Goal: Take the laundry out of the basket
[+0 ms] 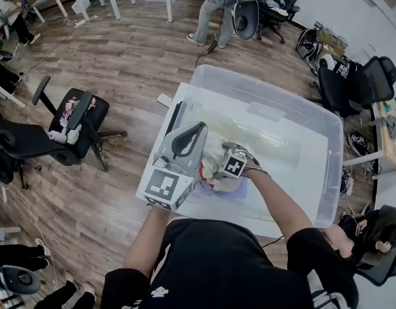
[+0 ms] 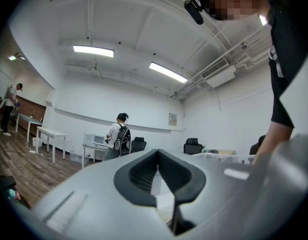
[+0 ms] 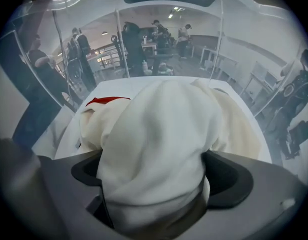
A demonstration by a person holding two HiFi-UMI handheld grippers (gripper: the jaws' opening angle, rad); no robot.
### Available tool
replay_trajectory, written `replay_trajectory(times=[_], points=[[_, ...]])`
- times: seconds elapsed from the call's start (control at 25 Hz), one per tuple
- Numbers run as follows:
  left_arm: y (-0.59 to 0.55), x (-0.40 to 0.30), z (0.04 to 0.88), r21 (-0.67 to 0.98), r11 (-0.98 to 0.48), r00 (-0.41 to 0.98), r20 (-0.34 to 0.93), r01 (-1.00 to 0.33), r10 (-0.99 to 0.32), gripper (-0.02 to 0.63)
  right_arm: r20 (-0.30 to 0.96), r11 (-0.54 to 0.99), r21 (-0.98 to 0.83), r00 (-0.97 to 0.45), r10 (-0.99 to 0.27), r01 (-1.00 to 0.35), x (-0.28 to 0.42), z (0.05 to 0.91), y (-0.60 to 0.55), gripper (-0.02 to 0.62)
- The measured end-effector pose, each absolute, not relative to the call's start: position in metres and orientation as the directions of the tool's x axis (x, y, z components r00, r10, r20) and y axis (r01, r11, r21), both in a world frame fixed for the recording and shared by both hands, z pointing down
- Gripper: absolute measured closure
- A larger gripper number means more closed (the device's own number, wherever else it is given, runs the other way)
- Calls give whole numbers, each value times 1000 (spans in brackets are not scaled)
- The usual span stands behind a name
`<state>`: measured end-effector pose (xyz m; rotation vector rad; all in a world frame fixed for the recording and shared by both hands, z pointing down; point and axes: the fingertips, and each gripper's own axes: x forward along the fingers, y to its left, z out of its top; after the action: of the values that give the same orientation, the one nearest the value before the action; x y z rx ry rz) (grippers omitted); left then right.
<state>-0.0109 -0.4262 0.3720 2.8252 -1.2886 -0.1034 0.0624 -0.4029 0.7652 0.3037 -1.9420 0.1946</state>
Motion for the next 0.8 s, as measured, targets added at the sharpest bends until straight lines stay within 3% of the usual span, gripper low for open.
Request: replay_trajectory(times=[0.32, 0.64, 0.8], points=[[-424, -10, 377, 65, -656, 656, -20, -752, -755, 598, 924, 950, 2, -363, -121, -313, 63, 769, -405, 28], [-423, -8, 374, 53, -656, 655, -38, -753, -755, 598, 925, 931, -10, -357, -130, -365, 70, 758, -409, 362], [-424, -9, 375, 55, -652, 651, -40, -756, -758, 598, 927, 920, -5, -347, -142, -393, 75, 755, -411, 443]])
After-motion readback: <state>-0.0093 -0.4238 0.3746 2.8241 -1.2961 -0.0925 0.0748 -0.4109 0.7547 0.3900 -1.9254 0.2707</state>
